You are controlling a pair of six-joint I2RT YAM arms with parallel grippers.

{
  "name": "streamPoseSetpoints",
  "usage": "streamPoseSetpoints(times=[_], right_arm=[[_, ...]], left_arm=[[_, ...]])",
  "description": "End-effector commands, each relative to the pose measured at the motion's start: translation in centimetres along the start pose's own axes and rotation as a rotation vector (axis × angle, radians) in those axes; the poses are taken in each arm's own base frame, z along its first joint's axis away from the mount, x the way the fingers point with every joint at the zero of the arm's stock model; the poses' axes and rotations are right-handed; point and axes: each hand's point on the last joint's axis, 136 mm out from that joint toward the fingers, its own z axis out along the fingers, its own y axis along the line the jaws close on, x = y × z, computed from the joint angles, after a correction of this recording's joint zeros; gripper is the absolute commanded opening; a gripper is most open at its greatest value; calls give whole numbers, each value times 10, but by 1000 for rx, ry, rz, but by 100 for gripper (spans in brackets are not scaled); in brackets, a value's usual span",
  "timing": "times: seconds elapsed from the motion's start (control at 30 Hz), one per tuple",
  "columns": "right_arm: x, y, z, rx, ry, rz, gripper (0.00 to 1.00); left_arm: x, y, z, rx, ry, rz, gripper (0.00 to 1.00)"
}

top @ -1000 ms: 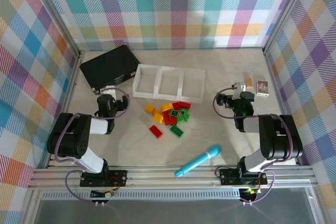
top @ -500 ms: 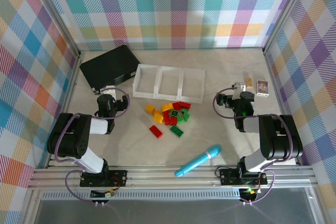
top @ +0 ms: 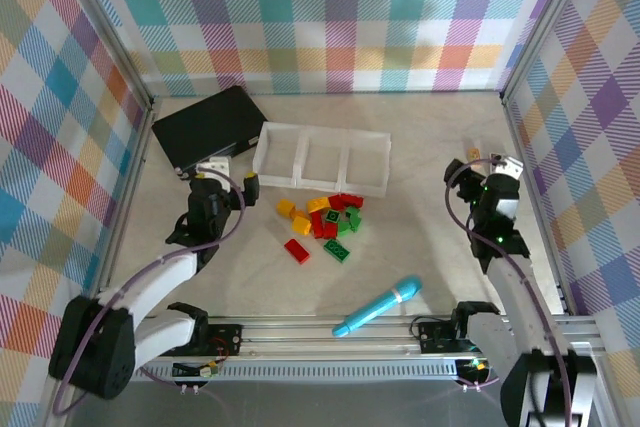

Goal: Sort the legos into containers by color
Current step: Move the lego to the center of the table.

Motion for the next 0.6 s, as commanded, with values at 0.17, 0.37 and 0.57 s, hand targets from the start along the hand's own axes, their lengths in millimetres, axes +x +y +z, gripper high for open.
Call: streamPoseSetpoints(times=[0.17, 0.37, 0.57], right_arm=[[76, 66, -38, -286, 628, 220, 99], [166, 92, -55, -139, 1006, 36, 99], [218, 117, -51, -32, 1092, -46, 95]], left_arm=[[-13, -17, -31, 122, 105, -161, 100], [-30, -20, -49, 146, 116, -219, 100], [-41, -15, -91, 135, 192, -315, 100]])
